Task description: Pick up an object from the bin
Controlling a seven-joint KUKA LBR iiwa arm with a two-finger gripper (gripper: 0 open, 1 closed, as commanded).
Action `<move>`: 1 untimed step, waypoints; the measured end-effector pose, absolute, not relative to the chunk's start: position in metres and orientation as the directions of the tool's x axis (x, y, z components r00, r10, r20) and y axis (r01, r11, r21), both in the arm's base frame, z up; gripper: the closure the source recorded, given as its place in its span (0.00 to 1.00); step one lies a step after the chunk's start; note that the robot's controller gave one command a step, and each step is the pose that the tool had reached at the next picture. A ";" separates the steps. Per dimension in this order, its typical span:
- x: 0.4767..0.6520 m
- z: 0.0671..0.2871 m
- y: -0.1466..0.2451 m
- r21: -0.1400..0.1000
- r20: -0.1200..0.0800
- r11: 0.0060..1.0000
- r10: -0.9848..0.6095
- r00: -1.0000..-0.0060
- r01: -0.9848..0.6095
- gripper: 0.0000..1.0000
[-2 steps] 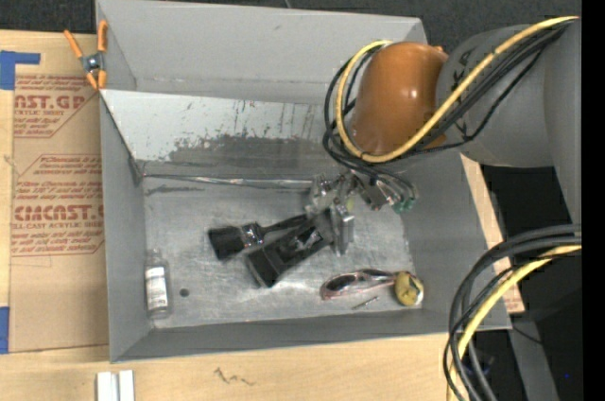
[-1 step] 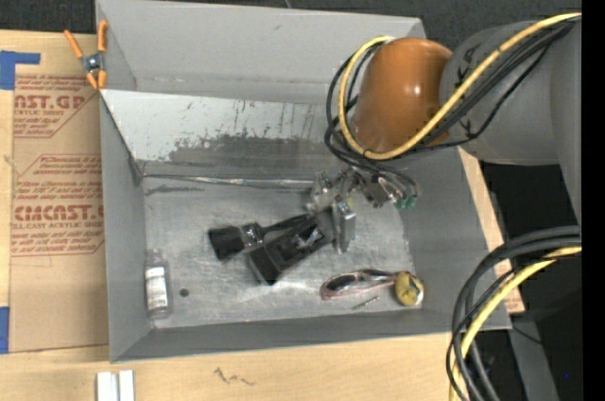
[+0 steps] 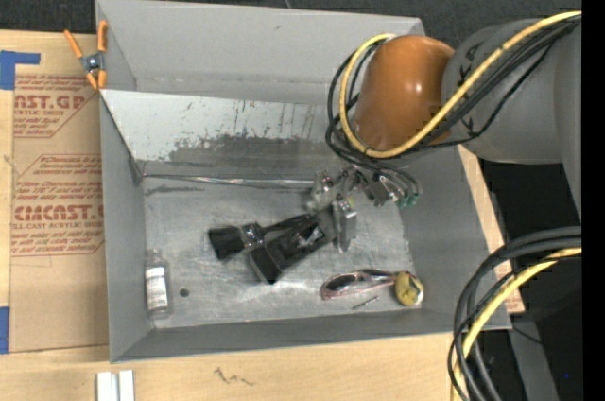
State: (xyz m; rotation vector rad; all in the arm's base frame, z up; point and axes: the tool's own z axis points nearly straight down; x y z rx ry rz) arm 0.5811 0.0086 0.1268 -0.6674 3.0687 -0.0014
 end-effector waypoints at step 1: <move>0.580 0.132 0.009 0.000 0.002 0.910 -0.415 -0.910 -0.415 1.00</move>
Offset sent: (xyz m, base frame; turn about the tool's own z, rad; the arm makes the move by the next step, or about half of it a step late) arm 0.0000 0.0000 0.0162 0.0000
